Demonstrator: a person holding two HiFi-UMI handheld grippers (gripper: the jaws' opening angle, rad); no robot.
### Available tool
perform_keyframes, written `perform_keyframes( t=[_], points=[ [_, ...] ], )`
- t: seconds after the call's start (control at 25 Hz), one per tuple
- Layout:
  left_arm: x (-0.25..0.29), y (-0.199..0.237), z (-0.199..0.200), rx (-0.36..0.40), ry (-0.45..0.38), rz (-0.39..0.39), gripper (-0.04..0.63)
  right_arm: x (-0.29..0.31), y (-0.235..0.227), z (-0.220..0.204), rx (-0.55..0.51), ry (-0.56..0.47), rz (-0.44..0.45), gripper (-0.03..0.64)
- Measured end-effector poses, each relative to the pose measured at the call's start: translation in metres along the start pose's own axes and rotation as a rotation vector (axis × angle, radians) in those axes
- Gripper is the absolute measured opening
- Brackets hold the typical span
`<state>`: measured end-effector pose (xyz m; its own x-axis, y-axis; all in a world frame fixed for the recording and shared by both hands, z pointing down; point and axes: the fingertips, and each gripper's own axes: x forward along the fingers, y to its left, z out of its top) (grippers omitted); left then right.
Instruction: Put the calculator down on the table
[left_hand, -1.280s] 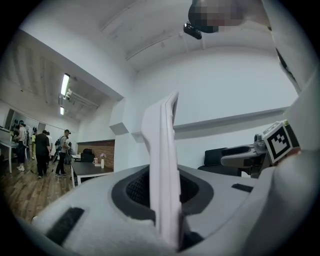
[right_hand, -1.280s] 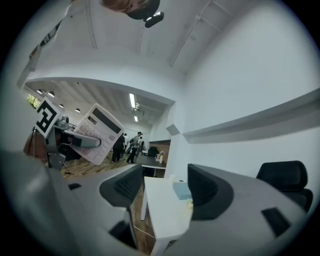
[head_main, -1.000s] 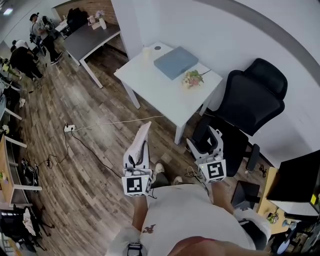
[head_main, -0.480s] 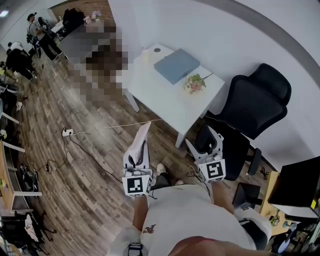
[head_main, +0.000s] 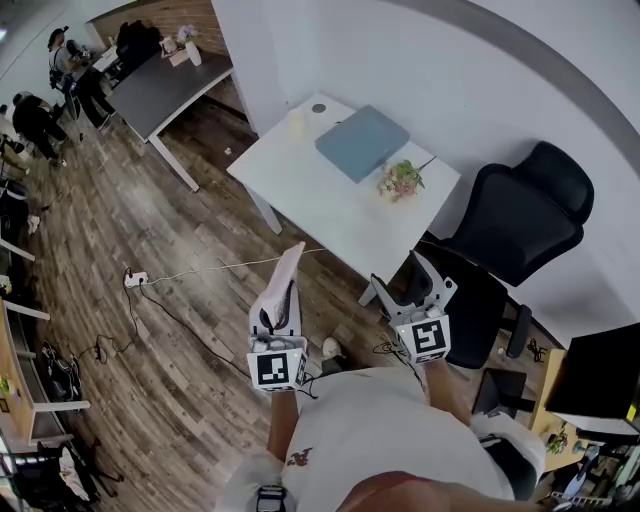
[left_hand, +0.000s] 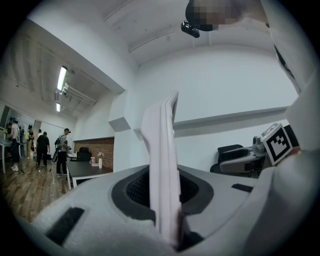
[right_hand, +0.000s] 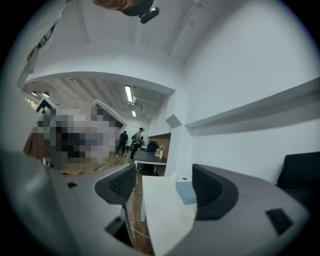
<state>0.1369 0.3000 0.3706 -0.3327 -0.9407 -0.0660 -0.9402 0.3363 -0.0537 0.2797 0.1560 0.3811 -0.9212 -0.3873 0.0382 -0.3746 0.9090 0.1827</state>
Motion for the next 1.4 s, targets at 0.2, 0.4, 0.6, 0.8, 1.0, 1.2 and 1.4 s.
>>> perform_keyframes(
  t=[0.2, 0.4, 0.6, 0.8, 1.0, 1.2, 1.4],
  points=[
    [0.021, 0.03, -0.003, 0.004, -0.006, -0.014, 0.08, 0.034, 0.008, 0.0, -0.002, 0.019, -0.013, 0.35],
    [0.039, 0.053, -0.007, 0.005, -0.016, -0.03, 0.08, 0.064, 0.017, 0.002, -0.008, 0.022, -0.018, 0.348],
    [0.053, 0.072, -0.01, -0.005, -0.015, -0.039, 0.08, 0.088, 0.025, 0.005, -0.005, 0.03, -0.017, 0.344],
    [0.069, 0.085, -0.014, -0.013, -0.017, -0.046, 0.08, 0.106, 0.024, 0.003, -0.005, 0.048, -0.023, 0.336],
    [0.087, 0.095, -0.022, -0.023, -0.008, -0.048, 0.08, 0.126, 0.016, -0.004, -0.013, 0.055, -0.026, 0.325],
    [0.106, 0.11, -0.026, -0.017, -0.001, -0.023, 0.08, 0.158, 0.012, -0.007, -0.007, 0.045, 0.005, 0.322],
    [0.13, 0.13, -0.028, -0.007, 0.004, -0.002, 0.08, 0.196, 0.006, -0.008, -0.008, 0.027, 0.028, 0.318]
  ],
)
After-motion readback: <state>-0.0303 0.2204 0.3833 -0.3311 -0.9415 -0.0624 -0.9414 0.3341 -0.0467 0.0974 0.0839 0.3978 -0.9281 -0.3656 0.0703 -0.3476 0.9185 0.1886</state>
